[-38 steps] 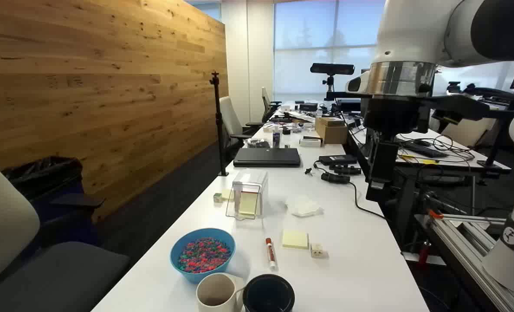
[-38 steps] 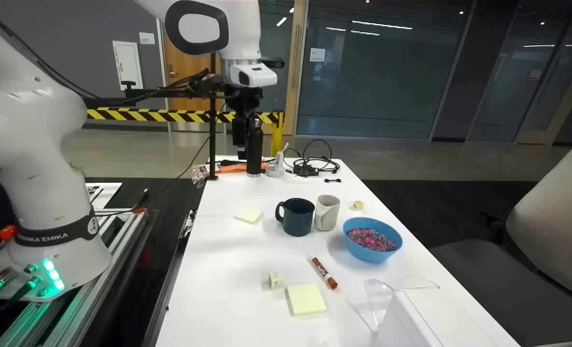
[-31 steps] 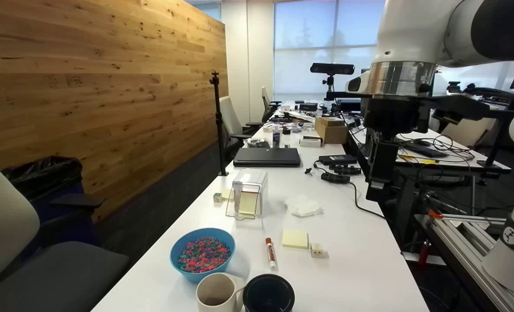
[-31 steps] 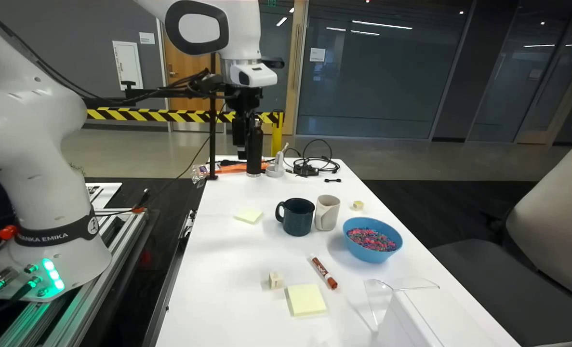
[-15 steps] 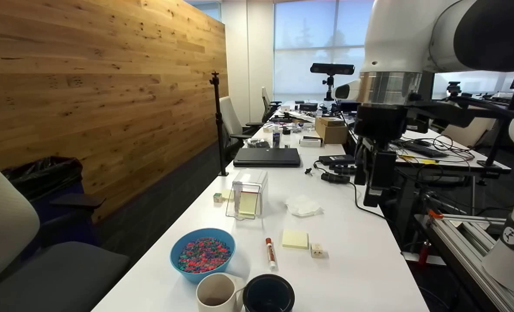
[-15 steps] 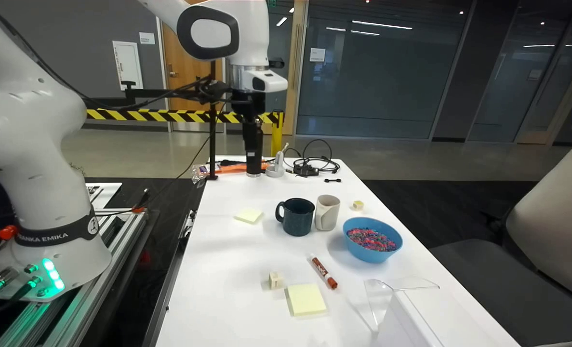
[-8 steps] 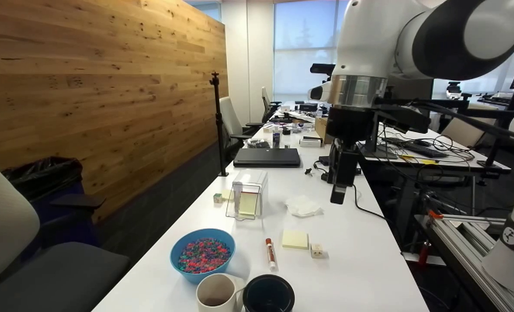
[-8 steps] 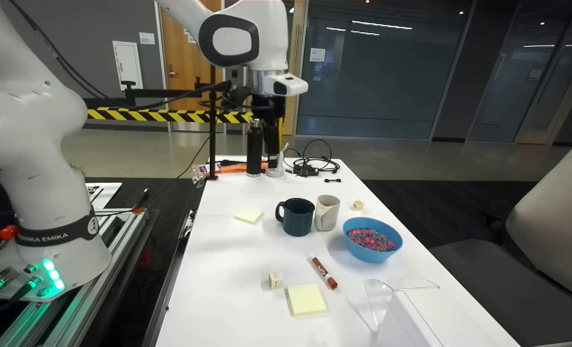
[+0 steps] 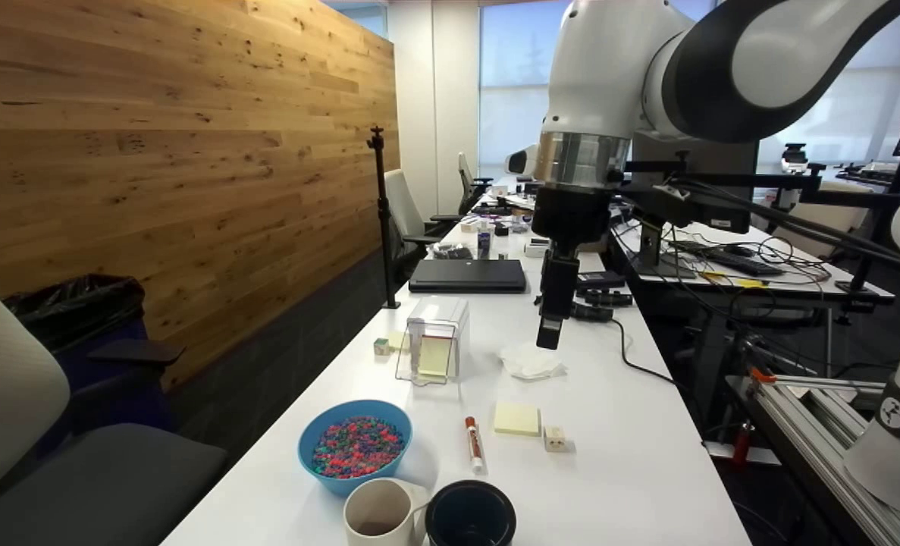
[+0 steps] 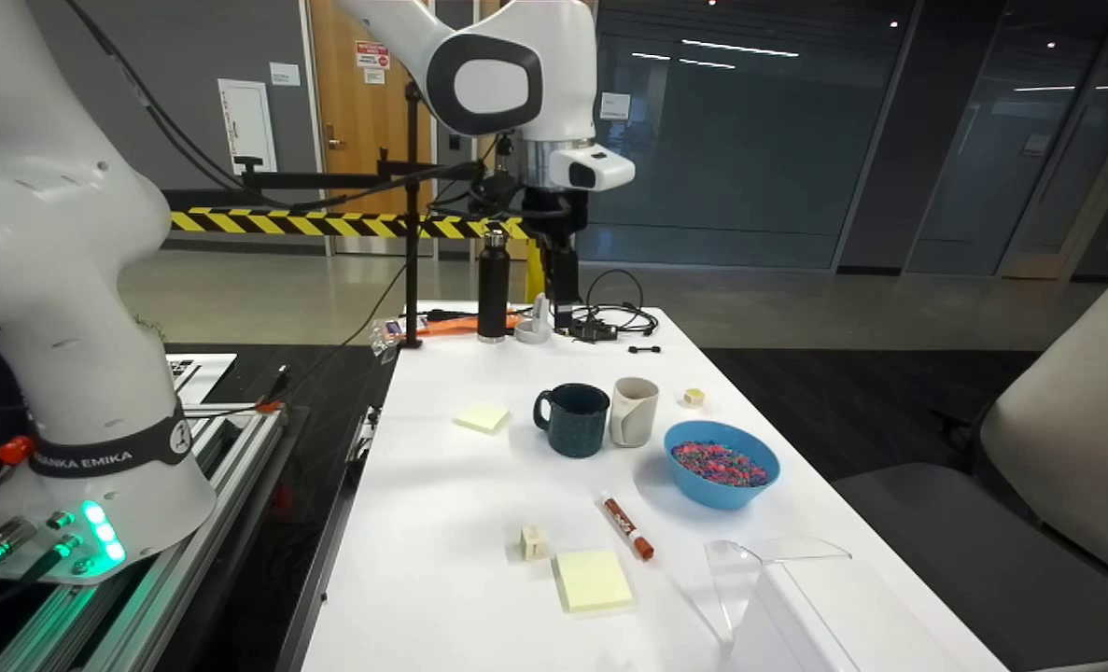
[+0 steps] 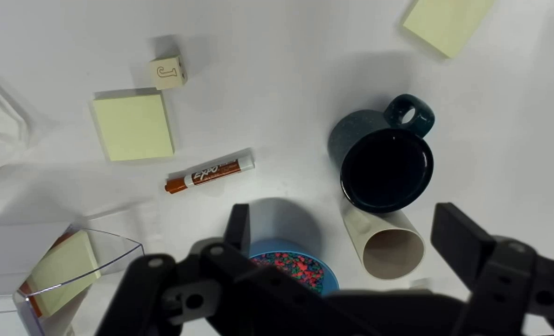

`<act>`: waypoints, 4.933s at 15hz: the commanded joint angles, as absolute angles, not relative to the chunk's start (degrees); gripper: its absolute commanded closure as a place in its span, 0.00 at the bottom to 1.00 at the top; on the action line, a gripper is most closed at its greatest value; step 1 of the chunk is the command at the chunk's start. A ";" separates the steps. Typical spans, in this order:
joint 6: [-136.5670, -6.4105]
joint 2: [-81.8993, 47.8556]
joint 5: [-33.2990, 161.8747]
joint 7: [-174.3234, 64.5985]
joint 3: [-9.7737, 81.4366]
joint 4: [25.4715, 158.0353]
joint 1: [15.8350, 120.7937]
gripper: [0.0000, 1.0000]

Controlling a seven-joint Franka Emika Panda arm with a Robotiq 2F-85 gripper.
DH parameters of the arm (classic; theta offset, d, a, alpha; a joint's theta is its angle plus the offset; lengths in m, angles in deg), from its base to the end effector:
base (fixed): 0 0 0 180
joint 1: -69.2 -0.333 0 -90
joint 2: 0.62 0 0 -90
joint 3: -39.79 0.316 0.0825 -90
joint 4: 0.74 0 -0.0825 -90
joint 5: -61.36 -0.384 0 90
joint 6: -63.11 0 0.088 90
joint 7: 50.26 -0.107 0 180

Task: Close the drawer of the white object

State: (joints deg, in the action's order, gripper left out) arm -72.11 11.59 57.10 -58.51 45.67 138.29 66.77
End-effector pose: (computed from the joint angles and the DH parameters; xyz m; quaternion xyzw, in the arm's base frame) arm 0.4683 0.0698 0.4017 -0.9969 0.0242 -0.0697 0.0275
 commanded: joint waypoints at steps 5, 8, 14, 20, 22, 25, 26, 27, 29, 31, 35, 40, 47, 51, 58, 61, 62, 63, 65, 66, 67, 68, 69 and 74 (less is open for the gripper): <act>-66.29 9.64 57.29 -54.37 45.17 137.63 65.37 0.00; -62.91 6.56 58.32 -50.46 44.88 135.53 65.26 0.00; -64.08 1.97 60.17 -48.18 44.57 131.70 65.71 0.00; -64.69 -3.69 60.69 -49.28 43.38 125.37 66.44 0.00; -64.96 -5.36 60.72 -49.45 42.81 123.53 66.61 0.00; -65.13 -7.59 60.86 -50.00 41.99 120.73 66.91 0.00; -65.33 -8.28 60.80 -49.98 41.80 119.89 67.08 0.00; -65.53 -8.83 61.02 -50.13 41.56 119.12 67.22 0.00; -65.83 -9.95 61.19 -50.23 41.00 117.70 67.45 0.00; -66.11 -11.04 61.51 -50.41 40.41 116.44 67.67 0.00; -66.90 -12.76 62.48 -50.60 39.40 114.50 68.20 0.00; -67.30 -14.95 62.94 -51.11 38.35 111.74 68.75 0.00; -66.96 -13.94 61.15 -49.75 38.79 113.03 68.90 0.00; -67.03 -15.50 63.02 -46.27 39.03 112.49 68.71 0.00; -69.90 -19.66 64.14 -44.23 38.88 109.53 68.92 0.00; -70.40 -21.84 64.28 -44.76 38.51 107.23 69.17 0.00; -70.35 -22.47 64.30 -44.77 38.39 106.48 69.23 0.00; -70.45 -23.09 64.56 -44.95 38.16 105.92 69.22 0.00; -70.53 -24.22 65.20 -45.23 37.75 104.79 69.32 0.00; -70.47 -24.77 65.58 -45.33 37.58 104.18 69.41 0.00; -70.46 -25.31 65.87 -45.39 37.41 103.68 69.48 0.00; -70.47 -25.76 66.18 -45.58 37.14 103.15 69.51 0.00; -70.53 -26.30 66.21 -45.47 37.00 102.60 69.67 0.00; -70.31 -28.06 66.80 -45.76 36.15 100.78 69.83 0.00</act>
State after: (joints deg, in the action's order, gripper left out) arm -70.33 -26.43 64.78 -44.94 36.28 103.04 69.37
